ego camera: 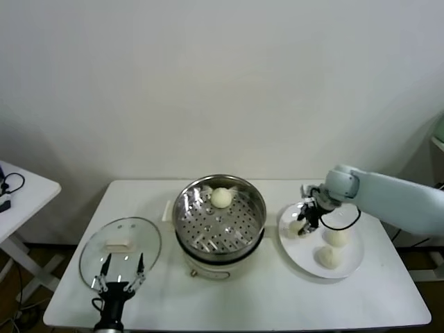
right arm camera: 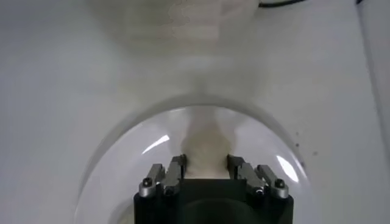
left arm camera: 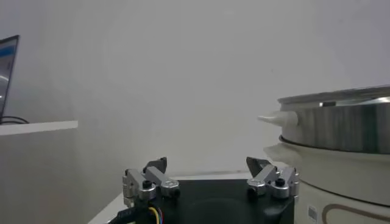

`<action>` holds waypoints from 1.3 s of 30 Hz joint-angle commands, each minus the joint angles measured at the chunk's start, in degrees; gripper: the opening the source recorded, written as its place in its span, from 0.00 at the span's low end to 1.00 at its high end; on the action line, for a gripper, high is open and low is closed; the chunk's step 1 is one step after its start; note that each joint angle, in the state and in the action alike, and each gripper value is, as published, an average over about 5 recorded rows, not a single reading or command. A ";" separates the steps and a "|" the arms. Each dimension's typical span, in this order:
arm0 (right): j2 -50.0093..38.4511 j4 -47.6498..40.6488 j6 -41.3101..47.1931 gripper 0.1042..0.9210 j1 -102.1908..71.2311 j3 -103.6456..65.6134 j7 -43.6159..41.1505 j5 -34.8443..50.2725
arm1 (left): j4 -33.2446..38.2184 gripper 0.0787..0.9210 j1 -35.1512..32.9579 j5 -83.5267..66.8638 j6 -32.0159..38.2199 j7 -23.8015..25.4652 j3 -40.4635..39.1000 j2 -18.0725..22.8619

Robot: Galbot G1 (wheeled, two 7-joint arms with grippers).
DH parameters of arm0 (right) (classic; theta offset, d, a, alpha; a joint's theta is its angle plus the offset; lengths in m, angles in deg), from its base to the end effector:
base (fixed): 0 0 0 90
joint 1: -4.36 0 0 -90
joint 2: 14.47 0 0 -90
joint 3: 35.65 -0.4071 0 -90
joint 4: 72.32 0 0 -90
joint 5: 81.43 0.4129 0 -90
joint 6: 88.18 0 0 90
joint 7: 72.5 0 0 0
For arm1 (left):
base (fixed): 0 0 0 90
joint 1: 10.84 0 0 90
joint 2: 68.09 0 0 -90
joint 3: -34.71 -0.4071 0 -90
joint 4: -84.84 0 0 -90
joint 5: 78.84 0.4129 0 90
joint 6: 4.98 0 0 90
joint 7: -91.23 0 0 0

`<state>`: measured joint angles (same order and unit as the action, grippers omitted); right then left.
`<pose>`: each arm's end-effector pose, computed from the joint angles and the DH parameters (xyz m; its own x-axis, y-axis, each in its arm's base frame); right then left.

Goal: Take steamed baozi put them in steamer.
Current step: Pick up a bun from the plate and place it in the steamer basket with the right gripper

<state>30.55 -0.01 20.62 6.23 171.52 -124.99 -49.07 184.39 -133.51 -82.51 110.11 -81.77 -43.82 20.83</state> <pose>0.6296 -0.1289 -0.1592 -0.1259 -0.1952 0.9726 -0.9915 0.0577 -0.1168 0.1540 0.0873 -0.4991 -0.9975 -0.0586 -0.0401 -0.0613 0.9957 0.0693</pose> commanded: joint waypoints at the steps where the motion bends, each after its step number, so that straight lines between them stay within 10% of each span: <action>1: 3.26 8.05 -1.08 0.51 32.91 16.06 -7.88 17.36 | -0.06 0.88 0.03 0.43 -0.18 0.09 -0.74 0.37; 14: 17.27 16.58 11.42 0.53 24.29 -1.82 2.86 27.28 | 0.09 0.88 -0.31 1.97 -0.28 0.29 -1.65 0.42; 39: 35.63 -7.88 8.67 0.62 -2.37 -5.71 4.89 8.17 | -0.38 0.88 -0.24 2.50 -0.31 0.27 -1.66 0.37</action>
<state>60.78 -0.99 29.72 9.25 167.05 -120.61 -37.33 184.18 -133.82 -80.00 109.81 -81.48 -45.51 21.34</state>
